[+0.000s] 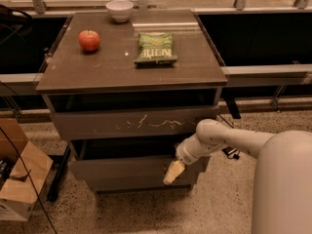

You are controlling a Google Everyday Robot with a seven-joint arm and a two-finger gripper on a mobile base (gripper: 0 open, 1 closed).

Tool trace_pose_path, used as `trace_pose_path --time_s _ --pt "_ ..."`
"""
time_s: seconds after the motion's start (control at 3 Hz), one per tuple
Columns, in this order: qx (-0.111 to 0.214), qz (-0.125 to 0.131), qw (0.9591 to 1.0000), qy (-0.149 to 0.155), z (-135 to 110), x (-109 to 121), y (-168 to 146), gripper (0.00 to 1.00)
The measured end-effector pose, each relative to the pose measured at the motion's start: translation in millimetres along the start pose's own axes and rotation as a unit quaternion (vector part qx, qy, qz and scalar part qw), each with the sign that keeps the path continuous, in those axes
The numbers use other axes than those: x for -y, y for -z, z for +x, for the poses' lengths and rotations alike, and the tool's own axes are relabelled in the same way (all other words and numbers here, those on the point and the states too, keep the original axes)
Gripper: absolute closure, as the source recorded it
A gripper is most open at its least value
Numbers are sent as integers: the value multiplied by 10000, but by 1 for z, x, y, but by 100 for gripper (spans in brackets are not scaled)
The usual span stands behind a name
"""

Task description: Open middle drawer

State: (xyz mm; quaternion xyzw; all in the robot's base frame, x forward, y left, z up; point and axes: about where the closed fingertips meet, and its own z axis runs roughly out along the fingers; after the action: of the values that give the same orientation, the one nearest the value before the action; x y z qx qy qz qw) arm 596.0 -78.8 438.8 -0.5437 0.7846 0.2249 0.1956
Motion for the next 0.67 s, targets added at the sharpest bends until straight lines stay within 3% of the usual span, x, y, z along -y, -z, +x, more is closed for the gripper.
trace_pose_path --time_s 0.67 --pt "-170 -299 9994 -108 16 -6 -11 41"
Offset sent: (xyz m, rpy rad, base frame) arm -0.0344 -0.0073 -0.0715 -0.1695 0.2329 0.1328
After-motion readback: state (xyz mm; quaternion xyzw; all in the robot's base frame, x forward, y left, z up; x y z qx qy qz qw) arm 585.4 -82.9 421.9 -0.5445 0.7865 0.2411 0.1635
